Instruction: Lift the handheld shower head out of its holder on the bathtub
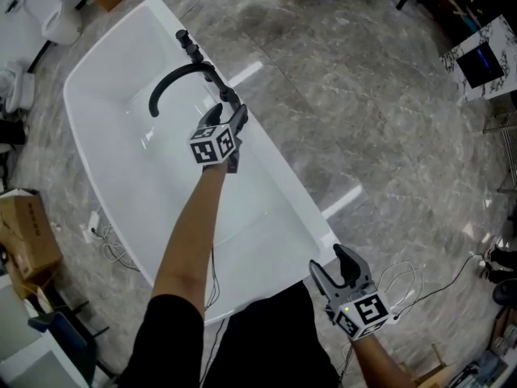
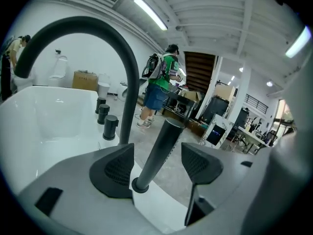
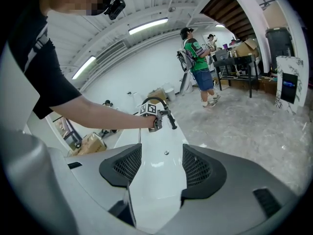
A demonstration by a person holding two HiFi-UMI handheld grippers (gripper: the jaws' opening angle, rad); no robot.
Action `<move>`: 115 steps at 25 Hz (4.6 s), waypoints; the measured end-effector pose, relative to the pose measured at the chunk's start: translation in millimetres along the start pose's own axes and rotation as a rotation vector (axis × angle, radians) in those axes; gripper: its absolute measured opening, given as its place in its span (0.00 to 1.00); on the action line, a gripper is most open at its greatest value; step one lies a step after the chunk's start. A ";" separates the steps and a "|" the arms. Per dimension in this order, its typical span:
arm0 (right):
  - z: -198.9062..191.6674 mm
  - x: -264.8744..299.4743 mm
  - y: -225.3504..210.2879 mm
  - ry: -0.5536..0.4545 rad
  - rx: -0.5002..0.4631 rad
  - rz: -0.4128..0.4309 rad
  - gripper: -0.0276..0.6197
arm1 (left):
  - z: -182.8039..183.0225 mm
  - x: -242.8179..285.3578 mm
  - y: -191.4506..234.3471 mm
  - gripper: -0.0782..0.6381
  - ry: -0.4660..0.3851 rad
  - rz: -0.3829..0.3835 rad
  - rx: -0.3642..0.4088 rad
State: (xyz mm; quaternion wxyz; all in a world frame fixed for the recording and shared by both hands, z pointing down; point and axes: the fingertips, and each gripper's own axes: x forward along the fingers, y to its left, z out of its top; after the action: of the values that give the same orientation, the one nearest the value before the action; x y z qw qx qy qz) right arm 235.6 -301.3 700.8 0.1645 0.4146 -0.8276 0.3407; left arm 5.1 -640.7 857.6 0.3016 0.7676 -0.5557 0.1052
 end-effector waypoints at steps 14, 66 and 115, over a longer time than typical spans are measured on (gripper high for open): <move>-11.6 3.9 -7.6 0.002 0.016 -0.026 0.40 | -7.1 20.8 -0.3 0.30 0.079 0.012 0.149; 105.8 -126.8 163.6 -0.296 -0.110 -0.010 0.06 | 256.9 -263.7 -113.7 0.29 -0.233 -0.019 0.260; 135.7 -165.9 162.8 -0.486 -0.287 -0.258 0.04 | 304.3 -318.3 -157.8 0.29 -0.340 -0.103 0.352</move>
State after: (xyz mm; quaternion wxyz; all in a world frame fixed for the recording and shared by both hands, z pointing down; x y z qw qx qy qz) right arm 206.9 -232.1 442.2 0.0606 0.5581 -0.8230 0.0874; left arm -17.8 -534.1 402.8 0.0700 0.8423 -0.5318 0.0541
